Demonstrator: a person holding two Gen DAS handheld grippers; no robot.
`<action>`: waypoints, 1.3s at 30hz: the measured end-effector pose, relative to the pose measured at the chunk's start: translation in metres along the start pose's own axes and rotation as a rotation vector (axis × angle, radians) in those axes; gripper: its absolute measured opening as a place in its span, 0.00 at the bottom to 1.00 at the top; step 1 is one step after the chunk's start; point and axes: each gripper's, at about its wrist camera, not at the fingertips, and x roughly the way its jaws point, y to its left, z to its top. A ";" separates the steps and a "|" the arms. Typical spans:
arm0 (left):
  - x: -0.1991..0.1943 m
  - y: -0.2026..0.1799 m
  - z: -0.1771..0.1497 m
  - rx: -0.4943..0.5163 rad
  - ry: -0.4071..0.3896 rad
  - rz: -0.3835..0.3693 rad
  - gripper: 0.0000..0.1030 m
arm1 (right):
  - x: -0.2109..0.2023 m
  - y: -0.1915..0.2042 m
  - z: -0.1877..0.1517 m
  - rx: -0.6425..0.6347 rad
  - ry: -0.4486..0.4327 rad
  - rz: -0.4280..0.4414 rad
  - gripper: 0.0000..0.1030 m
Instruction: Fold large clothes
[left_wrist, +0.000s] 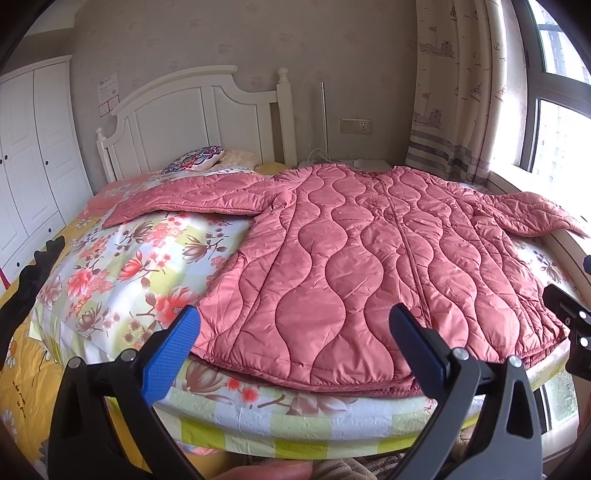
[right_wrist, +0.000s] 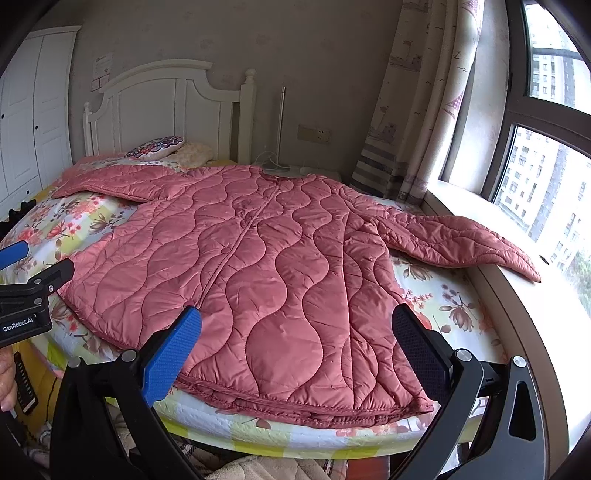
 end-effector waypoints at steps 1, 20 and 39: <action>0.002 -0.001 0.000 0.002 0.002 0.000 0.98 | 0.000 0.000 0.000 0.000 0.000 -0.001 0.96; 0.010 -0.002 -0.002 0.005 0.036 0.005 0.98 | 0.005 0.003 -0.003 -0.011 0.017 -0.004 0.96; 0.024 0.001 -0.009 -0.007 0.093 -0.002 0.98 | 0.016 0.005 -0.007 -0.010 0.054 0.012 0.96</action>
